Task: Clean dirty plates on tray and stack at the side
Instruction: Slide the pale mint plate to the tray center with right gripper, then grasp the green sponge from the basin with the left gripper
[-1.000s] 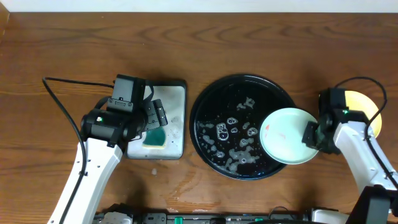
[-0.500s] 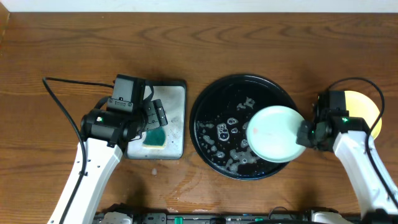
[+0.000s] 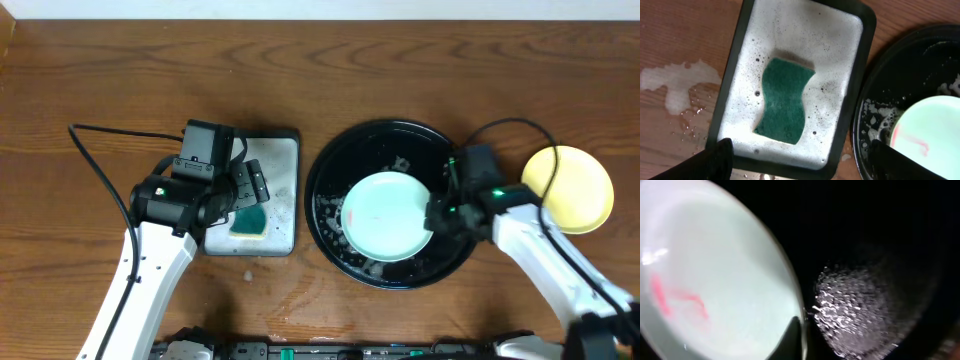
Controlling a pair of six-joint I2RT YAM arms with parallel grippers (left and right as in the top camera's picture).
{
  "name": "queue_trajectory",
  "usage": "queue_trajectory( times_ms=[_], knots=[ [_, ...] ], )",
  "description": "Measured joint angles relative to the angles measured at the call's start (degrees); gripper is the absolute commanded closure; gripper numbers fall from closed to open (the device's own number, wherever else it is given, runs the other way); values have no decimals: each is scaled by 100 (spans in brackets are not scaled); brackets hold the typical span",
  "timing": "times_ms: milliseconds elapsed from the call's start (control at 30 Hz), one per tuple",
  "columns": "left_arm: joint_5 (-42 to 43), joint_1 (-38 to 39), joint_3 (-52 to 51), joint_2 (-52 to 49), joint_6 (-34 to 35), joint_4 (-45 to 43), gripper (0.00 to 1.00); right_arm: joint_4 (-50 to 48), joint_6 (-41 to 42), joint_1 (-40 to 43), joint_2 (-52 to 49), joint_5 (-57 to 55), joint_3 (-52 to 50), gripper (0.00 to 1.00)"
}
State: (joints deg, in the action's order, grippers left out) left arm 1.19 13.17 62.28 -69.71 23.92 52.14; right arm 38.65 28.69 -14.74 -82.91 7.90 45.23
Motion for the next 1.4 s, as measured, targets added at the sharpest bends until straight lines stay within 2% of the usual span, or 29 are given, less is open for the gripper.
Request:
queue_trajectory(
  times_ms=[167,400,567,633,733,867,933,967,1000,1033,1067,1333,1367,1400],
  knots=[
    [0,0,0,0,0,0,14,105,210,-11,-129,17,153,68],
    [-4,0,0,-7,0,44,14,955,-883,131,286,26,1556,64],
    [-170,0,-179,-216,0,-76,16,1311,-1351,133,793,61,1923,62],
    [-282,0,-391,-411,0,-315,20,1429,-1438,133,876,66,1923,62],
    [-358,0,-791,-883,-4,-844,30,1473,-1517,133,863,68,1919,61],
    [-426,0,-1121,-1655,-15,-1327,38,1502,-1574,133,857,68,1919,61],
    [-439,0,-1134,-2072,-13,-1547,48,1530,-1578,133,857,68,1917,62],
    [-442,0,-1134,-2253,-15,-1665,54,1541,-1580,133,857,68,1917,62],
    [-435,0,-1132,-2433,-9,-1773,67,1561,-1582,133,857,68,1915,62],
    [-431,2,-1123,-2583,-7,-1849,87,1574,-1582,133,857,68,1915,62],
    [-382,0,-1088,-2688,0,-1878,92,1604,-1591,133,857,68,1915,62],
    [-175,59,-844,-2855,-22,-1696,91,1794,-1596,133,857,68,1912,63],
    [-175,59,-802,-2855,-24,-1615,71,1797,-1596,133,857,68,1912,63],
    [-192,57,-748,-2848,-72,-1491,59,1794,-1596,133,857,68,1912,62]
  ],
)
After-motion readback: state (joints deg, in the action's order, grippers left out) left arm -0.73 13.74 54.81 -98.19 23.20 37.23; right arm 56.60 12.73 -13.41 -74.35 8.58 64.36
